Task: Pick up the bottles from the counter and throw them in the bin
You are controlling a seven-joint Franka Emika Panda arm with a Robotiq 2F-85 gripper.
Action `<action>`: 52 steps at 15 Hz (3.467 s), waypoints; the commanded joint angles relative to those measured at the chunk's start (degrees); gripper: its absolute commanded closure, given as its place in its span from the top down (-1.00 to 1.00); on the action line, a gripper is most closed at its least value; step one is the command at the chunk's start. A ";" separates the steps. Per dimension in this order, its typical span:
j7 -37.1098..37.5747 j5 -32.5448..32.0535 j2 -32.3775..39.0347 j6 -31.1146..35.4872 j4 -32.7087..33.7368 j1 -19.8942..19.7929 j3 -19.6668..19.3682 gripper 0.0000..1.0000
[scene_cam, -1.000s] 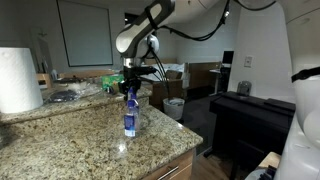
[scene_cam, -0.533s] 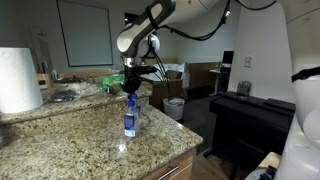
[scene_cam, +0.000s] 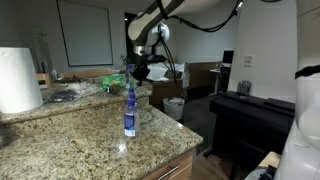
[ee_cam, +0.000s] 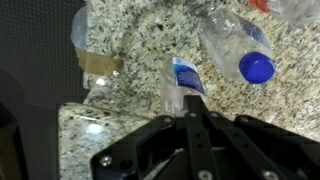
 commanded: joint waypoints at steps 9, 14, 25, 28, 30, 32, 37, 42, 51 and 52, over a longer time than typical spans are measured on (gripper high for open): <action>-12.80 10.09 -4.24 -3.26 -1.98 -3.34 0.35 -0.13; -12.77 9.49 -2.11 -3.02 -1.73 -0.17 3.76 0.50; -10.51 2.36 1.47 -6.34 -1.72 1.97 3.94 1.00; -11.33 3.39 2.15 -7.11 -1.60 1.81 4.33 0.46; -11.19 3.18 2.38 -7.11 -1.56 1.88 4.40 0.20; -11.13 3.11 2.49 -6.88 -1.61 1.90 4.48 -0.06; -10.77 2.55 2.45 -6.68 -1.70 2.01 4.38 -0.74; -10.21 1.90 2.01 -6.61 -1.84 2.11 4.14 -1.00; -8.97 2.49 3.44 -5.17 -0.31 2.58 4.41 0.36; -8.70 2.28 3.64 -4.76 -0.20 2.73 4.43 0.48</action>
